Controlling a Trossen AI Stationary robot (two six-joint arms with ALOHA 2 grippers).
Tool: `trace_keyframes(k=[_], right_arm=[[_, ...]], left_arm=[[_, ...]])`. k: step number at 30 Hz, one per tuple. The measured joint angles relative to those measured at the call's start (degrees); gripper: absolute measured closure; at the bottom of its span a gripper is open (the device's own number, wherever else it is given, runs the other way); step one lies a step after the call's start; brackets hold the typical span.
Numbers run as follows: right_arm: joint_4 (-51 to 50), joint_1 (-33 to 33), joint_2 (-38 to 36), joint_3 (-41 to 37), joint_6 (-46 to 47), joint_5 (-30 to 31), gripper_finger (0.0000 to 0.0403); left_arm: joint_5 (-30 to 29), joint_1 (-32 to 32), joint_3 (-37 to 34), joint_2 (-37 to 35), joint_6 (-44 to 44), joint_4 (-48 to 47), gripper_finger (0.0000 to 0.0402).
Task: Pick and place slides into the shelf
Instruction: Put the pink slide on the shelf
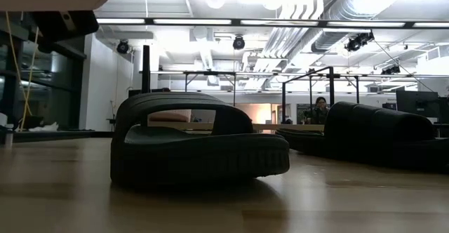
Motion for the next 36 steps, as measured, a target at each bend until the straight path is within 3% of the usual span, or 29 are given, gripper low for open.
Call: trace_keyframes(k=[11,18,26,33,36], right_arm=[[3.9,-0.02,0.13,0.0,-1.46,-2.1,0.0174],[4.56,-0.02,0.15,0.04,-1.25,-4.07,0.0174],[4.48,0.01,0.15,0.07,-1.2,-4.43,0.0174],[4.5,0.01,0.15,0.07,-1.49,-3.83,0.0174],[4.77,-0.1,0.15,0.06,-2.6,-0.59,0.0174]], left_arm=[[-2.7,0.04,0.0,0.0,-0.02,0.47,0.0389],[-2.7,0.04,0.07,0.02,-0.03,6.97,0.0389],[-4.45,0.02,3.51,0.68,0.02,5.45,0.0389],[-5.65,0.0,4.26,0.94,0.04,5.61,0.0389],[-5.82,-0.02,4.33,2.25,-0.21,5.78,0.0389]])
